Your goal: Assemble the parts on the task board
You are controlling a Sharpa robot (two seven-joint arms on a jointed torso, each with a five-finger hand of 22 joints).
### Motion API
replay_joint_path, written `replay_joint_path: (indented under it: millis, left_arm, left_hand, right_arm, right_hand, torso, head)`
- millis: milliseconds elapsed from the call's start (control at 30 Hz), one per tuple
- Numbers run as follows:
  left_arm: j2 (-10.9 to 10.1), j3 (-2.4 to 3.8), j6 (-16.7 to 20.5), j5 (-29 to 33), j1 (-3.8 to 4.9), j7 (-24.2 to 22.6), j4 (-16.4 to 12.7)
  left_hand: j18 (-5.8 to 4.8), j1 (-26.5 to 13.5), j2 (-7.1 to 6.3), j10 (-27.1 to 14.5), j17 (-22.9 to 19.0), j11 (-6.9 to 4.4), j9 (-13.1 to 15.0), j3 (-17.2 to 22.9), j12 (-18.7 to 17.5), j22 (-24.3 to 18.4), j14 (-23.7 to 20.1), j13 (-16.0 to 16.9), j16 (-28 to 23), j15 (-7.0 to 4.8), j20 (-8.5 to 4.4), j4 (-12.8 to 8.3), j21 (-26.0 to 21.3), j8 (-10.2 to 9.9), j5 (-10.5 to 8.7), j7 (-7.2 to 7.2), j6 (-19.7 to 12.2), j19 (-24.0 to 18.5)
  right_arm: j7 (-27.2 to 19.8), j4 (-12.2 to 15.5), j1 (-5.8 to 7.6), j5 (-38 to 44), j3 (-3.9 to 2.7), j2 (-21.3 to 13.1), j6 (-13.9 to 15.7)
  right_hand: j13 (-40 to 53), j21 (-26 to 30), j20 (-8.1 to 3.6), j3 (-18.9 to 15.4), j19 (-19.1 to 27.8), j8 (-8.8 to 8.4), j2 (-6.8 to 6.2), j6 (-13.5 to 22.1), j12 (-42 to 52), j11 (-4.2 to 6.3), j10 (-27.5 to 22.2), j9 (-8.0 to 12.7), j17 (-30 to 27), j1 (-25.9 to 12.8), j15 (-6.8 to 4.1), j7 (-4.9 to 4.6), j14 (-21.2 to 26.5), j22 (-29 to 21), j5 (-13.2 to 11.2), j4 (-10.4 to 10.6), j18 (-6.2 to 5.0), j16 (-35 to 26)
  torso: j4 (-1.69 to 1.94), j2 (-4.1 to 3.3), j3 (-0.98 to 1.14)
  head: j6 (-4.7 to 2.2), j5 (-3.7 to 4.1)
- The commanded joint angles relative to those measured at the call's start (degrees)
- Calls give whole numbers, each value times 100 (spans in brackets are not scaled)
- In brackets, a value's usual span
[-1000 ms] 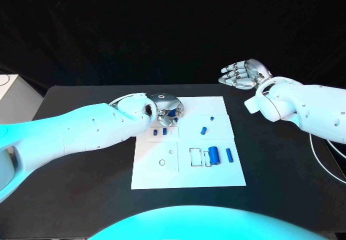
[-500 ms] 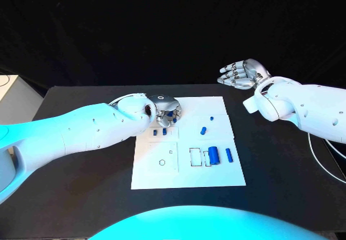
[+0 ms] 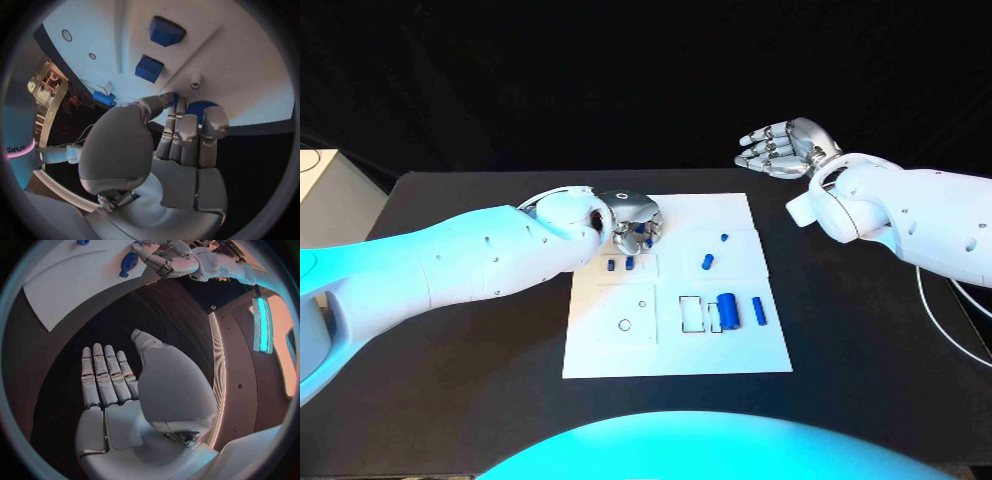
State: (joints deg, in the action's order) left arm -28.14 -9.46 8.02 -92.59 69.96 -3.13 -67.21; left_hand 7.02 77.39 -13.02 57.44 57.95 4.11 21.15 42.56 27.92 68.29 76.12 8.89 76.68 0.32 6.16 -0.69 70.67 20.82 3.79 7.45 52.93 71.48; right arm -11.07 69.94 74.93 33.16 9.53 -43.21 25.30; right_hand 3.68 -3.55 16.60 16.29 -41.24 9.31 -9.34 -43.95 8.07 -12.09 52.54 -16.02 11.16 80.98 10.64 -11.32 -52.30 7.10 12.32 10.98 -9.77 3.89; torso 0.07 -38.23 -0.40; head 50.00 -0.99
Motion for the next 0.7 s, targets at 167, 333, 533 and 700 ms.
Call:
replay_joint_path:
  millis: [167, 333, 533, 700]
  left_arm:
    - [-23, -8, 57, 27, -9, -89, -9]
    - [-56, -7, 324, 82, -13, -157, -28]
    - [-141, -2, 583, 192, -18, -243, -119]
    - [-306, 71, 664, 324, -19, -281, -310]
  left_hand:
    - [-140, 107, 162, 341, 186, -48, 54, -12, -91, 232, 182, 36, 127, -46, -30, -144, 225, -2, -26, 5, 208, 216]
    - [-160, 134, 192, 427, 235, -57, 67, -14, -127, 309, 229, 54, 158, -60, -40, -187, 299, -10, -25, 11, 270, 284]
    - [-170, 138, 187, 440, 271, -54, 68, -16, -150, 349, 253, 57, 176, -62, -44, -204, 336, -22, -23, 12, 278, 319]
    - [-172, 125, 175, 441, 277, -47, 67, -23, -183, 359, 264, 56, 183, -59, -45, -212, 348, -41, -23, 17, 277, 328]
  right_arm:
    - [-74, 2, -1, 18, -1, 7, -82]
    - [-73, 0, -1, 18, -1, 7, -93]
    - [-74, -3, -2, 18, -1, 7, -100]
    - [-74, -3, -2, 18, -1, 3, -104]
  right_hand:
    - [-9, -15, 3, 7, -5, -14, 30, -35, -25, -31, 15, 11, -9, -24, 7, -408, -22, -11, 13, -20, -7, 8]
    - [-9, -15, 3, 7, -5, -14, 30, -35, -25, -31, 15, 11, -9, -24, 7, -408, -22, -11, 13, -20, -7, 8]
    - [-9, -12, 3, 7, 8, -16, 30, -37, -28, -32, 16, 12, -12, -27, 8, -410, -21, -16, 13, -19, -5, 7]
    - [-9, -10, 3, 7, 21, -18, 31, -37, -32, -33, 15, 13, -15, -29, 9, -411, -20, -21, 13, -18, -4, 6]
  torso:
    - [-1, -1, -1]
    - [-5, 0, -4]
    - [-4, 2, -3]
    - [2, 7, -2]
  head:
    - [0, -7]
    - [0, -4]
    - [0, -3]
    - [0, -4]
